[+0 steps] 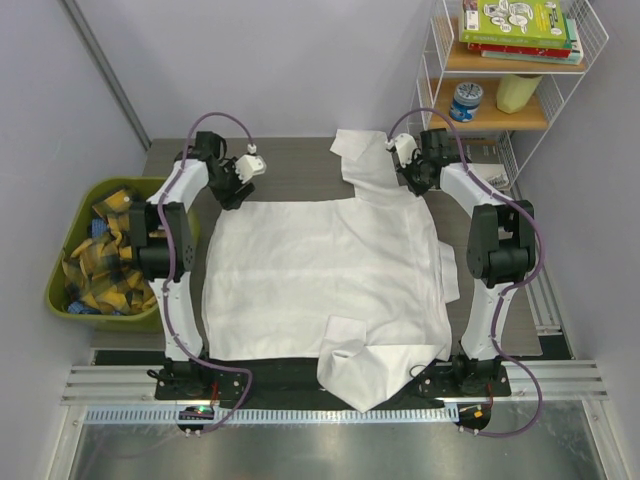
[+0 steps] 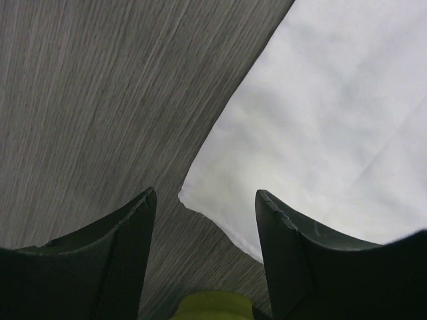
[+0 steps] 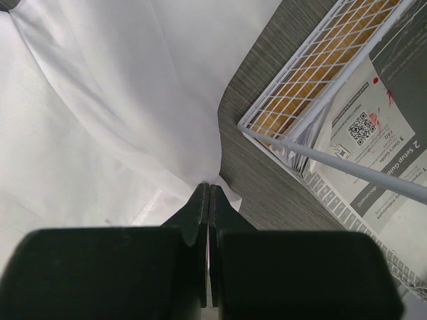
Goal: Fold and stack the long sleeve shirts
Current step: Fold the shirt
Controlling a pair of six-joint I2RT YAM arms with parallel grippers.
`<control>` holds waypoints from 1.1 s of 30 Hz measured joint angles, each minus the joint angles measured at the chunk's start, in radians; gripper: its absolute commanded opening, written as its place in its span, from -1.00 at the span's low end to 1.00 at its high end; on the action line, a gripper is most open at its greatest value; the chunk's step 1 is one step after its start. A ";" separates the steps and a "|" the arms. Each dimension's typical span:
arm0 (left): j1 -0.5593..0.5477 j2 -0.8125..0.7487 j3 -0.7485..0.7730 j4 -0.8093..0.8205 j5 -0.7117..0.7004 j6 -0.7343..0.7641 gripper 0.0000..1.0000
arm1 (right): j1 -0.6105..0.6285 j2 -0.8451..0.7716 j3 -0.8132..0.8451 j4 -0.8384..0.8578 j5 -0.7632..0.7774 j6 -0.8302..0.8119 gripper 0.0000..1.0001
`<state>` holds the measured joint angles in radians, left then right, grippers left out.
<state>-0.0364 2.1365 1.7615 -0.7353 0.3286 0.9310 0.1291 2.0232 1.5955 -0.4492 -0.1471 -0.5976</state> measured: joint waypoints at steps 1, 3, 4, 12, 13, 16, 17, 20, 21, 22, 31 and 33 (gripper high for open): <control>0.005 0.000 0.000 -0.005 -0.002 0.010 0.20 | 0.000 0.000 0.000 0.000 0.000 0.000 -0.98; 0.013 0.003 0.002 -0.013 -0.009 0.025 0.16 | 0.000 -0.001 0.000 0.000 0.000 0.000 -0.98; 0.015 0.008 0.005 -0.016 -0.013 0.030 0.15 | 0.000 -0.001 0.000 0.000 0.000 0.000 -0.98; 0.024 0.100 0.061 -0.023 -0.045 0.063 0.10 | 0.000 -0.001 0.013 0.000 0.005 -0.002 -0.98; 0.024 0.109 0.065 -0.024 -0.048 0.067 0.09 | 0.000 -0.001 0.017 0.000 0.006 -0.002 -0.98; 0.024 0.123 0.076 -0.025 -0.056 0.077 0.06 | 0.000 -0.001 0.027 0.000 0.008 -0.003 -0.97; 0.024 0.124 0.079 -0.026 -0.056 0.080 0.06 | 0.000 -0.001 0.029 0.000 0.008 -0.003 -0.98; 0.024 0.126 0.082 -0.026 -0.056 0.084 0.06 | 0.000 -0.001 0.036 0.000 0.010 -0.003 -0.98; 0.024 0.126 0.082 -0.026 -0.056 0.084 0.05 | 0.000 -0.001 0.038 0.000 0.011 -0.003 -0.97; 0.024 0.126 0.083 -0.026 -0.056 0.084 0.04 | 0.000 -0.001 0.040 0.000 0.011 -0.003 -0.98; 0.024 0.169 0.149 -0.052 -0.056 0.103 -0.45 | 0.000 -0.001 0.053 0.000 0.015 -0.009 -0.98; 0.024 0.174 0.153 -0.065 -0.051 0.103 -0.59 | 0.000 -0.001 0.055 -0.001 0.015 -0.010 -0.97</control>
<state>-0.0128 2.3104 1.9148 -0.8001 0.2779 1.0340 0.1291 2.0224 1.6501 -0.4500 -0.1318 -0.6079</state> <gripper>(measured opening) 0.297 0.019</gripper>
